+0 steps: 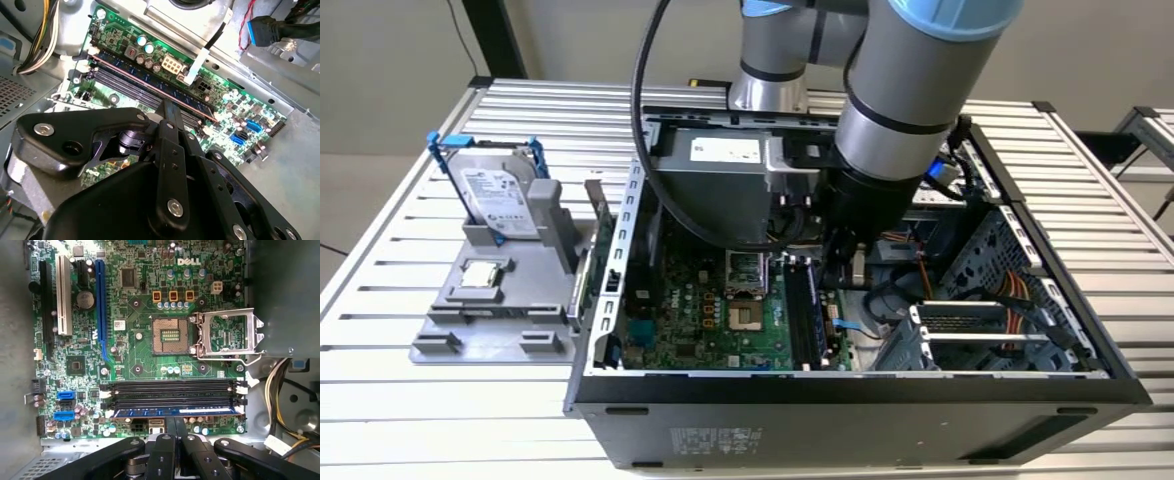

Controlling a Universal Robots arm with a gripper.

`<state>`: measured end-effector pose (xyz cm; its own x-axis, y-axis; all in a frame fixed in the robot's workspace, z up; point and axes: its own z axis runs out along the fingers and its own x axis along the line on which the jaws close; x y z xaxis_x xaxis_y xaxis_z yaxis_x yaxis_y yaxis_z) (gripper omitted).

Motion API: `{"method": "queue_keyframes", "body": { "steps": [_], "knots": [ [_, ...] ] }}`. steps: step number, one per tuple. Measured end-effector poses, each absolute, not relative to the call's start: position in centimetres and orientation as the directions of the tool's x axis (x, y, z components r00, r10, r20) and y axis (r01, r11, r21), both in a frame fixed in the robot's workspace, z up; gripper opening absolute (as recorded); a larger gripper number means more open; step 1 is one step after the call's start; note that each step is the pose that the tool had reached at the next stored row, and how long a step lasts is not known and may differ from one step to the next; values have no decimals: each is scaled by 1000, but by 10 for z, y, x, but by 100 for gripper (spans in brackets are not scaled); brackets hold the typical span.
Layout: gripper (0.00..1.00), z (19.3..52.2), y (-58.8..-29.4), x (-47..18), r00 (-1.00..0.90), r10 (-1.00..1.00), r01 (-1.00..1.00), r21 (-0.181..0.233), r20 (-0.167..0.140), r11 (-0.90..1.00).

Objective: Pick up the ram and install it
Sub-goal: 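Press down the ram until it locks into place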

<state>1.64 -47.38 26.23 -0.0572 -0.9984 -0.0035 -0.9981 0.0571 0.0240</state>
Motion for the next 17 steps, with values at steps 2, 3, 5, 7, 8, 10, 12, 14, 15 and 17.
{"method": "queue_keyframes", "body": {
  "steps": [2,3,5,7,8,10,12,14,15,17],
  "knots": [
    [0,266,-474,16,-57,-998,-998,24,-3,57],
    [0,268,-474,16,-57,-998,-998,24,-4,57],
    [0,272,-474,16,-57,-998,-998,24,-3,57],
    [0,275,-474,16,-57,-998,-998,24,-3,57],
    [0,277,-474,16,-57,-998,-998,24,-3,57],
    [0,280,-474,16,-57,-998,-998,24,-3,57],
    [0,283,-474,16,-57,-998,-998,24,-3,57],
    [0,293,-474,16,-57,-998,-998,24,-3,57],
    [0,295,-474,16,-57,-998,-998,24,-3,57],
    [0,298,-474,16,-57,-998,-998,24,-3,57]
  ]
}}
